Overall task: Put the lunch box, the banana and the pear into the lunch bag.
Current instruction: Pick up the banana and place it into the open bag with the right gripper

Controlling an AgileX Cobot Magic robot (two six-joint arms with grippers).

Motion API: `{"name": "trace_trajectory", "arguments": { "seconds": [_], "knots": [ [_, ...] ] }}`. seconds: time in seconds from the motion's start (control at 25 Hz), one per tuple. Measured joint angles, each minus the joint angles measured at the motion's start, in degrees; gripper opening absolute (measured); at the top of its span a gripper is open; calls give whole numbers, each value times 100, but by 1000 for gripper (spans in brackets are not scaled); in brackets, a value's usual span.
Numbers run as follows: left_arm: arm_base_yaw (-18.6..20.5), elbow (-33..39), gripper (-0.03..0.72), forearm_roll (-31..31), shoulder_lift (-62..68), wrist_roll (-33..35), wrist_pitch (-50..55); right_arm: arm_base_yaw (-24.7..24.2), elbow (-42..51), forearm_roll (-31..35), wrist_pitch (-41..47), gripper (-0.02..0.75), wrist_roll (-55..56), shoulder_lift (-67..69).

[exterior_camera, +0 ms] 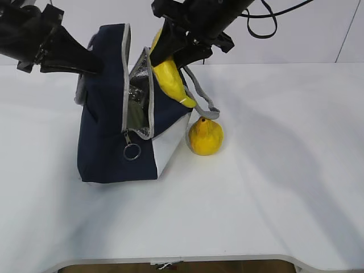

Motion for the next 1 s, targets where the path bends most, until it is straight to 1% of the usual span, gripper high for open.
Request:
{"name": "trace_trajectory", "arguments": {
  "seconds": [0.44, 0.6, 0.76, 0.92, 1.0],
  "knots": [
    [11, 0, -5, -46, 0, 0, -267, 239, 839, 157, -11, 276, 56, -645],
    [11, 0, -5, -57, 0, 0, -267, 265, 838, 530, -11, 276, -131, -758],
    [11, 0, -5, -57, 0, 0, -267, 265, 816, 923, -39, 276, -603, -763],
    [11, 0, -5, -57, 0, 0, -257, 274, 812, 1107, -480, 276, -968, -747],
    [11, 0, -5, -57, 0, 0, -245, 274, 798, 1320, -600, 276, -1123, -644]
  ]
}}
